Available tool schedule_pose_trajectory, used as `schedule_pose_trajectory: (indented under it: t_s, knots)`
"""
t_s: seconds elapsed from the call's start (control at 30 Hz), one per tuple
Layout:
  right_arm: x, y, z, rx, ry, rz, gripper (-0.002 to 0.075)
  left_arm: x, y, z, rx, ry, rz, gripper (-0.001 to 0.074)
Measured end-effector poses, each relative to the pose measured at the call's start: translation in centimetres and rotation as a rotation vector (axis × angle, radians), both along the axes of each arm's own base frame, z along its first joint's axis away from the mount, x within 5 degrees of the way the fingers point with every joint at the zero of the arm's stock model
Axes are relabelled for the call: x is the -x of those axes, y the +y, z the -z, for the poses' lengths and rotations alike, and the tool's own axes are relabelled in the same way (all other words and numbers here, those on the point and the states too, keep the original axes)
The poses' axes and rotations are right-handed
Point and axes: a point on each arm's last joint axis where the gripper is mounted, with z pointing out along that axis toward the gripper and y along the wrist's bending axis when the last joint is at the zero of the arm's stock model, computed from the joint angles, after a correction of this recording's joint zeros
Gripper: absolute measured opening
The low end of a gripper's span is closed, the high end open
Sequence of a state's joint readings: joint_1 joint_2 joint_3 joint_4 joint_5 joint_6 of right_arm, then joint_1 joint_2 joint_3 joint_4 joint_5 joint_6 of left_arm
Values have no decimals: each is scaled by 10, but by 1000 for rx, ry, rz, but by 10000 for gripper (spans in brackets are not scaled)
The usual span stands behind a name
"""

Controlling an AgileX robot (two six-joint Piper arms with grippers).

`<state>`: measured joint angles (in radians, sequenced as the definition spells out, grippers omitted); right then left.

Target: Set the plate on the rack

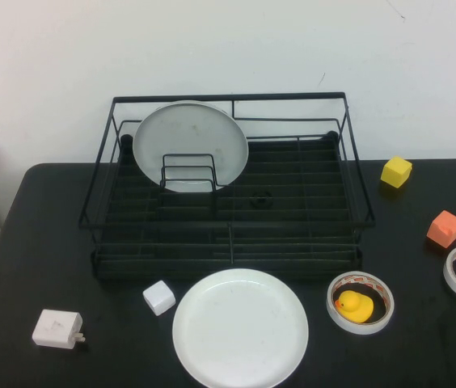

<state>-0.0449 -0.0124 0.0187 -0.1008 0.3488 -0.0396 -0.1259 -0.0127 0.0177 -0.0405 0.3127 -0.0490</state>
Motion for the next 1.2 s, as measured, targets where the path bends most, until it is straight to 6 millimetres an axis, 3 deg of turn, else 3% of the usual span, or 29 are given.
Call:
schedule_pose_trajectory:
  t_s: [0.2, 0.4, 0.73, 1.07, 1.2]
  knots:
    - [0, 0, 0, 4, 0, 0, -2, -1, 0, -5, 2, -63, -2, -1]
    - [-1, 0, -2, 28, -38, -5, -2, -3, 1, -31, 21, -354, -8, -1]
    - [-5, 4, -40, 85, -462, -50, -2, 11, 2, -73, 68, -842, -18, -1]
    - [3, 7, -65, 254, -749, -68, -2, 14, 4, -78, 124, -897, -25, -1]
    - [4, 7, -68, 242, -788, -60, -2, 13, 9, -77, 343, -859, -46, -1]
